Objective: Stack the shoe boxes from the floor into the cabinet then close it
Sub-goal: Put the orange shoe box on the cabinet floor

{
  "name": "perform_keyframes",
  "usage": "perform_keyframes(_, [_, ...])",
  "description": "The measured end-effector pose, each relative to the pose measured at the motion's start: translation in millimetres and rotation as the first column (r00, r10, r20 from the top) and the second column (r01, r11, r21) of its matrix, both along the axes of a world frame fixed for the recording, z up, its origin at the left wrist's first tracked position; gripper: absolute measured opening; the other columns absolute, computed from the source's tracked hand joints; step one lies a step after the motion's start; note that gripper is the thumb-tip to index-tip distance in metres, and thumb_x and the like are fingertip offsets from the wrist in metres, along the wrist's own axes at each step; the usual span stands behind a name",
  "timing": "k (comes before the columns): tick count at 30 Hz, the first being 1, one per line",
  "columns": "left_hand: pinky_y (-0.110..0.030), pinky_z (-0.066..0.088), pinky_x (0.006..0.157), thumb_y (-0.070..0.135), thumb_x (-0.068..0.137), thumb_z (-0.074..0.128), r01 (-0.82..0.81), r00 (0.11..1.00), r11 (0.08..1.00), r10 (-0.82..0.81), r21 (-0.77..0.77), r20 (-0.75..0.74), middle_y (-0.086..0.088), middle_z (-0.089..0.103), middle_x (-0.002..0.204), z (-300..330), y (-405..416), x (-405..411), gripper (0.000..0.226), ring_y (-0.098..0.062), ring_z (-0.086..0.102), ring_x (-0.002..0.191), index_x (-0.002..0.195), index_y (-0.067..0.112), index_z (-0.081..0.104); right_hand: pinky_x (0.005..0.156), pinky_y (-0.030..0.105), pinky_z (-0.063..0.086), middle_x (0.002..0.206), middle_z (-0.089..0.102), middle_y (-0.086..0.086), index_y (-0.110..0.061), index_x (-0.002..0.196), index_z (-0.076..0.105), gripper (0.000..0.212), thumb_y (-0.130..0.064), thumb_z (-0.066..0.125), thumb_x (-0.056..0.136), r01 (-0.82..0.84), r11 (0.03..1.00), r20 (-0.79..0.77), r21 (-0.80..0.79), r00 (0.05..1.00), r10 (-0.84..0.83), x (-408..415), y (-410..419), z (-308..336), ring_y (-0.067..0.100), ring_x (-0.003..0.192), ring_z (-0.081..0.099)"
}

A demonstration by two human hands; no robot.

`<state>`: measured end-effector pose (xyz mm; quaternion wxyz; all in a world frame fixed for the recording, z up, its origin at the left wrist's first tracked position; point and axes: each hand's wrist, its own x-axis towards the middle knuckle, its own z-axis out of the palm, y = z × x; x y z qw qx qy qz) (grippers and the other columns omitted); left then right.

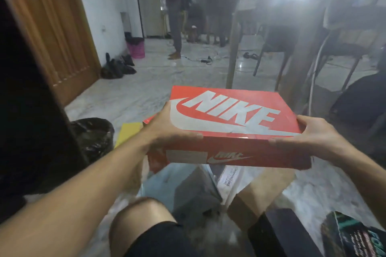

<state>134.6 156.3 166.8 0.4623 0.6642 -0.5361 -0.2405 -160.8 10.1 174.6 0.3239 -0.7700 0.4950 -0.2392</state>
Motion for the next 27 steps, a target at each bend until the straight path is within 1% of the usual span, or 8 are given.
perform_keyframes(4, [-0.035, 0.054, 0.096, 0.032, 0.052, 0.093, -0.102, 0.995, 0.995, 0.102, 0.002, -0.021, 0.013, 0.069, 0.116, 21, 55, 27, 0.082, -0.006, 0.066, 0.106, 0.124, 0.035, 0.054, 0.038, 0.014, 0.042, 0.054, 0.068, -0.013, -0.018, 0.075, 0.069, 0.046, -0.037, 0.094, 0.042, -0.143, 0.99, 0.084, 0.019, 0.986, 0.141, 38, 38, 27, 0.0, 0.041, 0.059])
perform_keyframes(7, [-0.037, 0.053, 0.097, 0.03, 0.051, 0.094, -0.192, 0.981, 0.981, 0.193, 0.019, -0.025, 0.012, 0.07, 0.115, 37, 99, 45, 0.079, -0.007, 0.066, 0.107, 0.121, 0.033, 0.057, 0.044, 0.024, 0.039, 0.048, 0.059, -0.004, -0.017, 0.064, 0.062, 0.066, -0.062, 0.09, 0.025, -0.148, 0.987, 0.012, -0.056, 0.989, 0.149, 70, 49, 40, 0.014, 0.041, 0.051])
perform_keyframes(10, [-0.025, 0.055, 0.091, 0.019, 0.06, 0.092, -0.273, 0.962, 0.961, 0.274, 0.051, -0.016, 0.016, 0.073, 0.105, 53, 145, 60, 0.06, 0.001, 0.068, 0.097, 0.109, 0.036, 0.062, 0.048, 0.024, 0.042, 0.041, 0.053, -0.008, -0.03, 0.067, 0.067, 0.074, -0.081, 0.08, 0.016, -0.194, 0.975, -0.057, -0.106, 0.98, 0.189, 104, 49, 45, 0.013, 0.036, 0.048])
perform_keyframes(12, [-0.02, 0.055, 0.084, 0.021, 0.062, 0.091, -0.335, 0.941, 0.939, 0.337, 0.071, -0.013, 0.02, 0.073, 0.098, 62, 177, 66, 0.051, 0.006, 0.068, 0.09, 0.101, 0.038, 0.062, 0.054, 0.029, 0.052, 0.05, 0.065, -0.008, -0.042, 0.072, 0.07, 0.075, -0.084, 0.077, 0.011, -0.259, 0.961, -0.065, -0.099, 0.965, 0.253, 125, 53, 47, 0.014, 0.043, 0.061])
perform_keyframes(17, [-0.027, 0.054, 0.089, 0.024, 0.058, 0.091, -0.514, 0.855, 0.85, 0.519, 0.112, -0.015, 0.02, 0.075, 0.094, 85, 256, 80, 0.045, 0.002, 0.07, 0.087, 0.095, 0.036, 0.068, 0.067, 0.052, 0.061, 0.066, 0.073, 0.004, -0.034, 0.076, 0.074, 0.083, -0.075, 0.085, 0.005, -0.452, 0.891, -0.031, -0.033, 0.892, 0.452, 186, 89, 63, 0.034, 0.063, 0.071])
perform_keyframes(22, [-0.04, 0.05, 0.098, 0.033, 0.036, 0.096, -0.692, 0.71, 0.709, 0.703, 0.136, -0.049, 0.012, 0.076, 0.098, 102, 337, 92, 0.069, -0.012, 0.069, 0.1, 0.101, 0.033, 0.07, 0.06, 0.048, 0.061, 0.066, 0.069, 0.003, -0.022, 0.064, 0.062, 0.057, -0.05, 0.089, 0.022, -0.65, 0.755, 0.035, -0.09, 0.755, 0.654, 248, 175, 96, 0.039, 0.068, 0.072])
perform_keyframes(25, [-0.037, 0.052, 0.093, 0.029, 0.034, 0.099, -0.798, 0.584, 0.586, 0.81, 0.144, -0.058, 0.008, 0.076, 0.099, 108, 386, 98, 0.084, -0.015, 0.067, 0.102, 0.112, 0.029, 0.066, 0.047, 0.039, 0.058, 0.066, 0.069, 0.008, -0.013, 0.07, 0.067, 0.065, -0.054, 0.088, 0.024, -0.749, 0.654, 0.02, -0.102, 0.656, 0.755, 286, 212, 102, 0.028, 0.047, 0.067])
perform_keyframes(27, [-0.039, 0.053, 0.093, 0.033, 0.026, 0.097, -0.849, 0.506, 0.51, 0.86, 0.139, -0.07, 0.005, 0.076, 0.1, 111, 414, 99, 0.094, -0.018, 0.067, 0.103, 0.114, 0.028, 0.065, 0.049, 0.041, 0.06, 0.07, 0.071, 0.009, -0.015, 0.075, 0.068, 0.07, -0.059, 0.086, 0.024, -0.796, 0.594, 0.015, -0.114, 0.597, 0.802, 310, 232, 104, 0.026, 0.054, 0.07])
